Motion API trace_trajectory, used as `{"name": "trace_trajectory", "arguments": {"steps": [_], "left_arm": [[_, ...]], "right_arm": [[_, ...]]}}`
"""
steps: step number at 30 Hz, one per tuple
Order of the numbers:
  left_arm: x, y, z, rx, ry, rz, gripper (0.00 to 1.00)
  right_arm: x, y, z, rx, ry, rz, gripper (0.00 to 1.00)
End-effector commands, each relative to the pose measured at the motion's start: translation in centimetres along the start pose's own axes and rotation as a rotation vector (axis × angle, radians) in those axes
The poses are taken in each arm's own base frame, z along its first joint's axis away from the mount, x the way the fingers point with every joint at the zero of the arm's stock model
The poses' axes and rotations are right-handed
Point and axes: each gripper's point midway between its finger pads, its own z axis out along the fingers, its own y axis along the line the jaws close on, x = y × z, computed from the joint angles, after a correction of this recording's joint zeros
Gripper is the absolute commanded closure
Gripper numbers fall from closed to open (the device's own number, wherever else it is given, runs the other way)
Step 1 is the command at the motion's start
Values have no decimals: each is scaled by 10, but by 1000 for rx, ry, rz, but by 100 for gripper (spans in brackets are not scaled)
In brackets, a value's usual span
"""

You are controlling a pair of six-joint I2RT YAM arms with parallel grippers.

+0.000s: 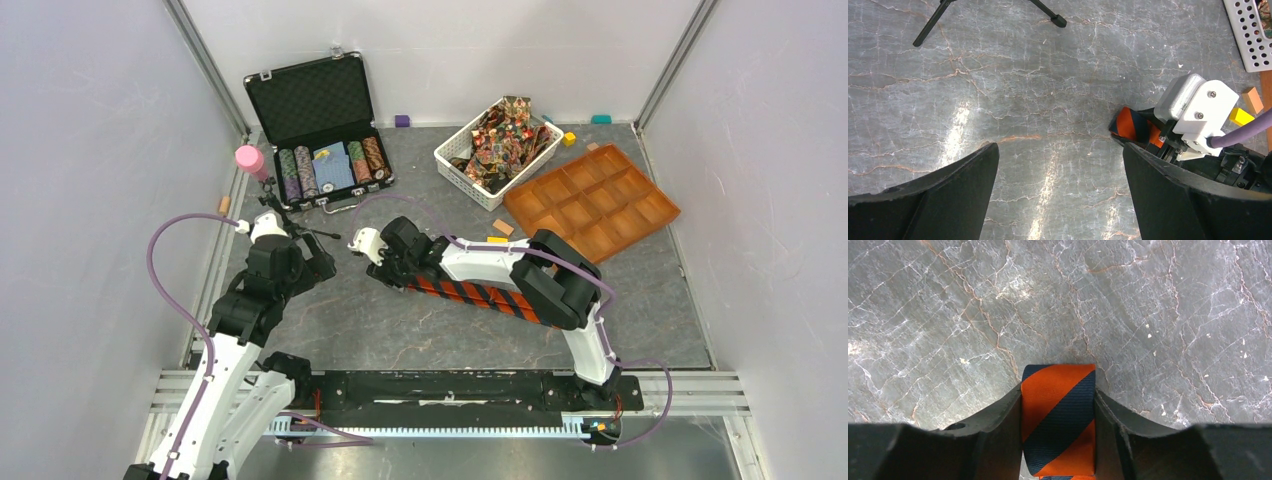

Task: Roll the ties
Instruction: Roll the tie at the center of the board.

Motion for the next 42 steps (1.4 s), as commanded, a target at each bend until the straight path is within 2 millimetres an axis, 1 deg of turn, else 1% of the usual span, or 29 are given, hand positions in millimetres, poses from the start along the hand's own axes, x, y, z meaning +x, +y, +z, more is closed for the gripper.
{"name": "trace_trajectory", "arguments": {"steps": [1,6,11,19,25,27,28,32,34,36,39,42], "left_arm": [[-5,-3,2,9,-22,-25,0],[-5,-3,2,8,-22,-22,0],[-5,-3,2,13,-23,-24,0],[-1,-5,8,14,-2,-20,0],[4,-8,11,26,18,-40,0],[9,-11,13,45,33,-57,0],[11,-13,14,54,41,-65,0],[22,-14,19,64,67,-102,0],[23,-15,20,66,67,-113,0],[22,-15,21,66,62,-116,0],[19,-13,19,57,50,-118,0],[15,-13,17,52,37,-118,0]], "right_arm": [[39,8,13,-36,111,-21,52],[44,18,11,-85,114,-29,55],[49,31,2,-130,112,-34,58],[58,69,-20,-222,83,-82,58],[58,88,-24,-259,78,-104,59],[60,91,-24,-266,81,-96,56],[61,92,-24,-269,81,-93,53],[60,93,-26,-269,69,-70,35],[53,93,-28,-261,45,-55,28],[40,89,-31,-239,14,-40,22],[15,80,-37,-198,-33,-10,19],[-14,68,-49,-134,-90,25,15]]}}
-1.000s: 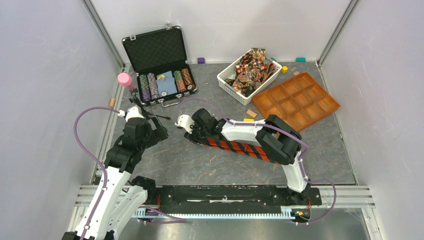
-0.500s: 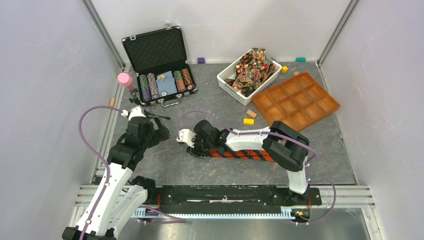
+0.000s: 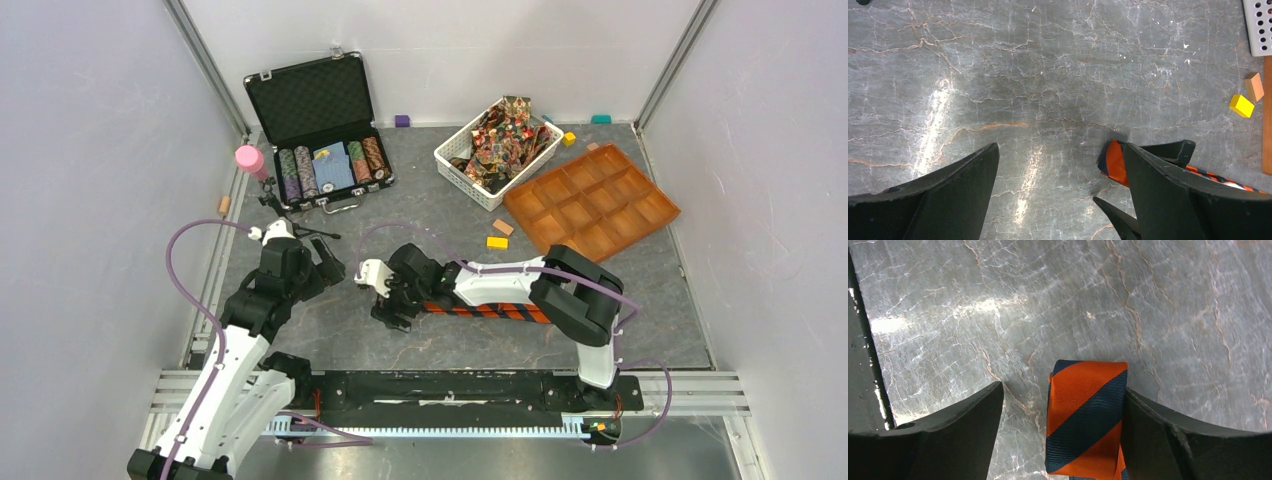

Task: Roll the ties
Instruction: Roll the tie at the center of the board.

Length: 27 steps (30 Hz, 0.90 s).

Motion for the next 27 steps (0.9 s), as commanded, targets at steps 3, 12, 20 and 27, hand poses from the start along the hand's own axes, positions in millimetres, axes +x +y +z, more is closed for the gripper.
{"name": "trace_trajectory", "arguments": {"steps": [3,12,20,27], "left_arm": [[-20,-11,-6,33,-72,-48,0],[-13,-16,1,66,-39,-33,0],[9,-38,18,186,53,-45,2],[38,-52,26,300,101,-59,6]], "right_arm": [[-55,-27,-43,172,-104,108,5],[-95,-57,-114,300,-289,309,2],[-63,-50,-137,271,-280,471,2],[-30,-34,-147,244,-396,759,22]]}}
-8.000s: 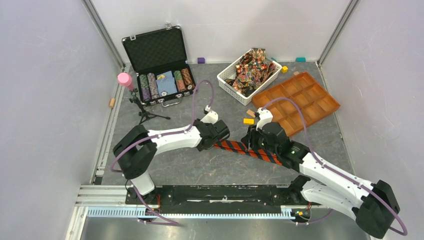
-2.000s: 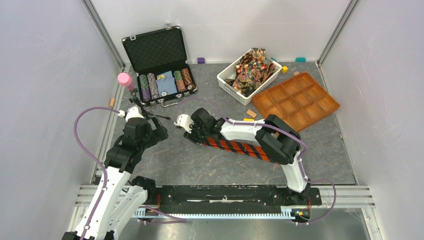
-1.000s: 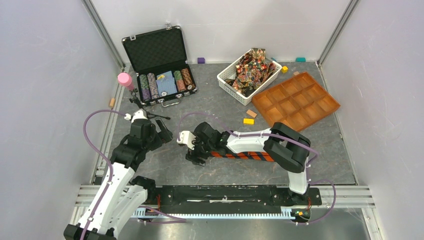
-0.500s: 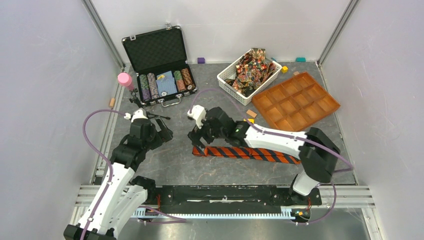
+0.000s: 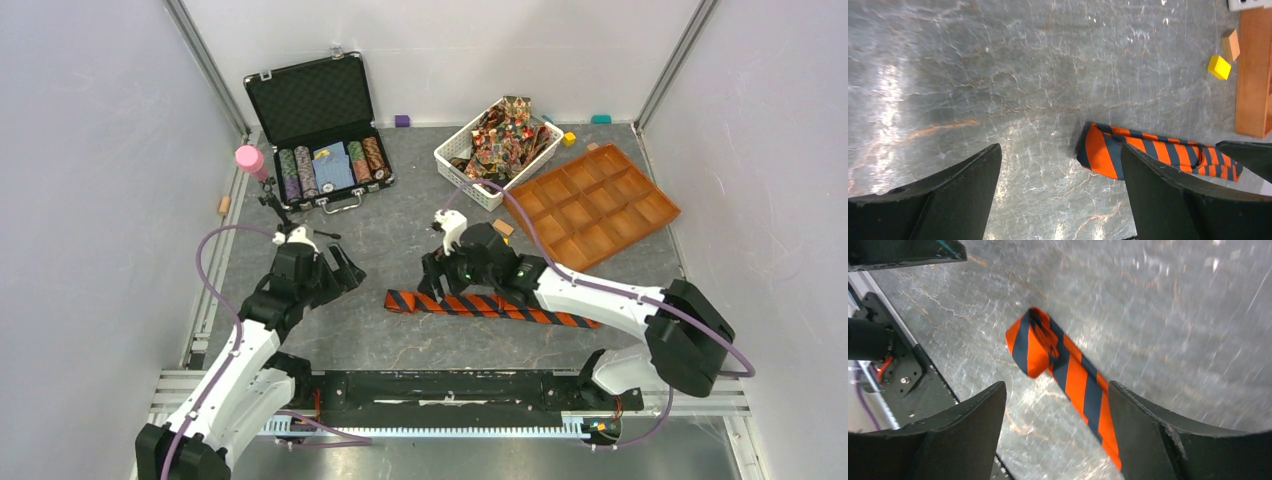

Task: Roll the ties
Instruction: Roll the tie at the center of the board.

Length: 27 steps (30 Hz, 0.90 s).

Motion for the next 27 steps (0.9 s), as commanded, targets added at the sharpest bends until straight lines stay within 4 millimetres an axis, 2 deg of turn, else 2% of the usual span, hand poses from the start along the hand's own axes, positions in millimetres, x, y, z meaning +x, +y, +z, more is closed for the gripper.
{"name": "trace_trajectory", "arguments": {"steps": [1,7,14,20,27], "left_arm": [[4,-29,3,155,-15,-28,7],[26,-41,12,215,20,-1,8],[43,-48,21,216,43,53,10],[48,-45,24,222,42,54,13],[54,-44,27,228,60,64,16]], "right_arm": [[-9,12,-15,-46,-137,251,26],[2,21,-12,-114,-183,441,44],[6,32,9,-141,-129,486,48],[19,34,25,-137,-76,524,57],[23,32,39,-127,-51,524,58]]}}
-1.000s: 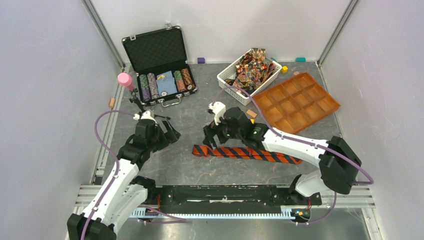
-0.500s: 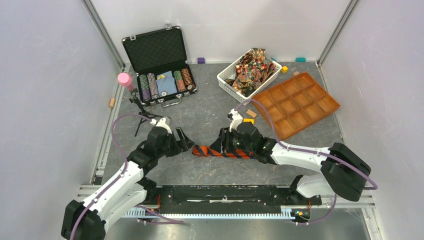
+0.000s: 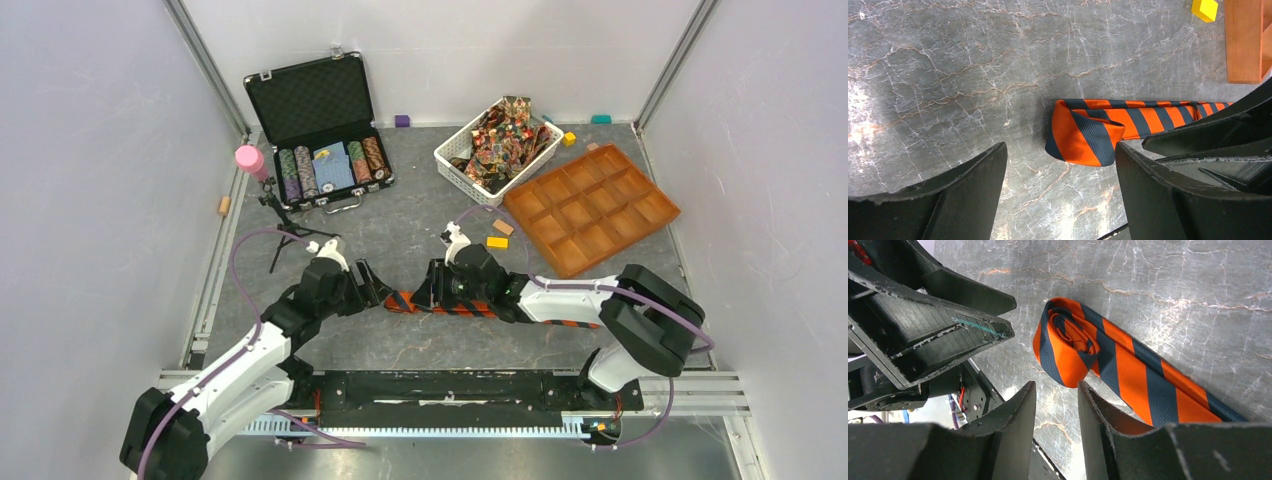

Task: Roll the ties
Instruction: Roll the tie at the center of the board.

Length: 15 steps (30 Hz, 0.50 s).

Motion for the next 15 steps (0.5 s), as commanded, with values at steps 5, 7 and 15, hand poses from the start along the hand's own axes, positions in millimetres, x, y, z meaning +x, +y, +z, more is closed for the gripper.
{"name": "trace_trajectory", "arguments": {"steps": [5,7,15], "left_arm": [[-6,-9,4,44,-31,-5,16],[-5,-11,5,56,-29,-2,17],[1,-13,7,92,-12,16,20]], "right_arm": [[-14,20,18,-59,-20,16,59],[-12,18,21,-54,-12,21,61],[-7,4,28,-5,-6,37,66]]}}
